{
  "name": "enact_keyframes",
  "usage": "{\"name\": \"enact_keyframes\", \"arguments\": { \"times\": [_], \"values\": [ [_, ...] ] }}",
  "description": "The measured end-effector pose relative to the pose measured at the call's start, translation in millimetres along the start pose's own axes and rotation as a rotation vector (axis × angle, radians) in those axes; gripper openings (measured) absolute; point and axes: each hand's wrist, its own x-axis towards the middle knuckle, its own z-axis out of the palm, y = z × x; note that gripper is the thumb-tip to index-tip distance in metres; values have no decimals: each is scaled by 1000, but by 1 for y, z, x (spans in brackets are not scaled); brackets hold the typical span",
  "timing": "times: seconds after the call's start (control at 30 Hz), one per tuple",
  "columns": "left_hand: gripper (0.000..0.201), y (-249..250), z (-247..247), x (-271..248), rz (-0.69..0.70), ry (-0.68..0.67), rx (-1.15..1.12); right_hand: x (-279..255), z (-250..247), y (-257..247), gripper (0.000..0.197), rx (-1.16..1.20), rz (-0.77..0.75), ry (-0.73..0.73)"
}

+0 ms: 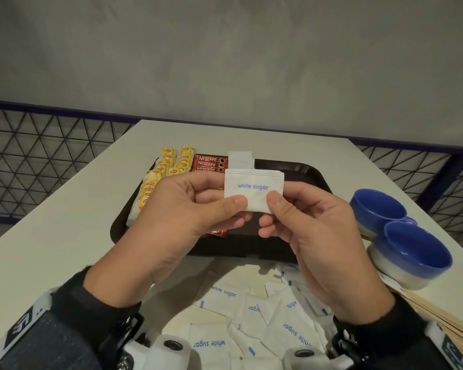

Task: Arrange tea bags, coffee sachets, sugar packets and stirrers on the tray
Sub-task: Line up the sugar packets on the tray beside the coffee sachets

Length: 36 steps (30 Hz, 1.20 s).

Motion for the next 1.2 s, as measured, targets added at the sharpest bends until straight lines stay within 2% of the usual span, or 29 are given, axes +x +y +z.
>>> {"name": "enact_keyframes", "arguments": {
  "times": [0.1, 0.43, 0.87, 1.07, 1.2],
  "values": [
    [32, 0, 0, -1, -1, 7, -2, -1, 1, 2, 20, -25, -20, 18],
    [27, -2, 1, -1, 31, 29, 9, -2, 3, 2, 22, -29, -33, 47],
    [28, -6, 3, 1, 77, 49, 44, -3, 2, 4, 15, -147, -130, 174],
    [30, -2, -1, 0, 55, 24, 75, -2, -2, 0, 25, -210, -50, 59],
    [30, -1, -3, 0, -9, -20, 117, 2, -8, -8, 17, -325, 46, -58]
  ]
}}
